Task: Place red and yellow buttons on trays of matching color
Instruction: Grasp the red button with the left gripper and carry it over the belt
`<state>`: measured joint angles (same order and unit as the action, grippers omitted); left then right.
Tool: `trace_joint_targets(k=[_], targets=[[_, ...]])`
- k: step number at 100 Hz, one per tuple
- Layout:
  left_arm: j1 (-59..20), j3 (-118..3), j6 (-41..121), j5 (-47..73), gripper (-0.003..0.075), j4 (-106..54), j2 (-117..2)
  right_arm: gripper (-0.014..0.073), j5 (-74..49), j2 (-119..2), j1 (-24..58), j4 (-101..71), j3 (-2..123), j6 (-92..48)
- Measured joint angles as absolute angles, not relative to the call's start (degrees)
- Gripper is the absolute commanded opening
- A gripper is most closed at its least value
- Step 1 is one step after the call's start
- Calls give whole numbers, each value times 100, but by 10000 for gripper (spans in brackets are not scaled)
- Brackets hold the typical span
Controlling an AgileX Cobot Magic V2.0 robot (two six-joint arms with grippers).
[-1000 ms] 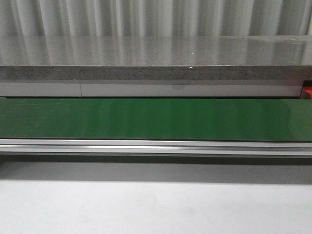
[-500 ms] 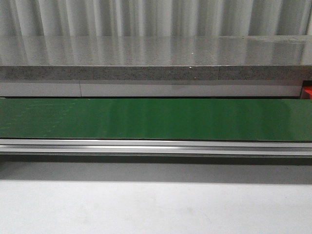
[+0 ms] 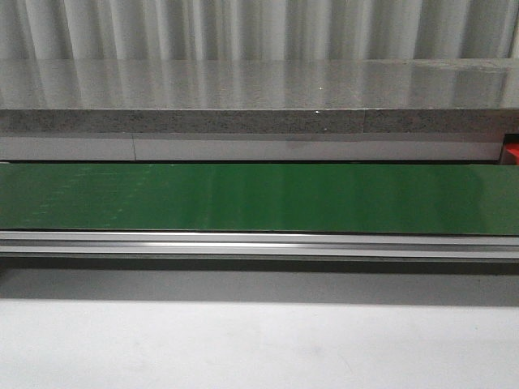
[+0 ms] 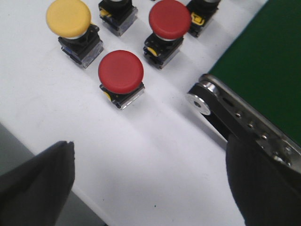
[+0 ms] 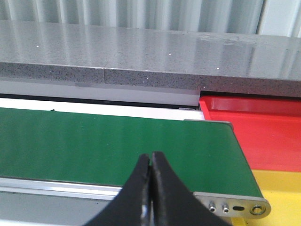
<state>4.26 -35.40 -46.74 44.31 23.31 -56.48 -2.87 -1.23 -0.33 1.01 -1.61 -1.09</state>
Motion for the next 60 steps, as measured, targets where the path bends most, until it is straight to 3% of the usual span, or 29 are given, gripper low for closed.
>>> trace_joint_targets(k=[60], targets=[[1807,-3604,-4735,3185,626,2369,-7147,-67,-287,-123,-33,101,-161,-109]])
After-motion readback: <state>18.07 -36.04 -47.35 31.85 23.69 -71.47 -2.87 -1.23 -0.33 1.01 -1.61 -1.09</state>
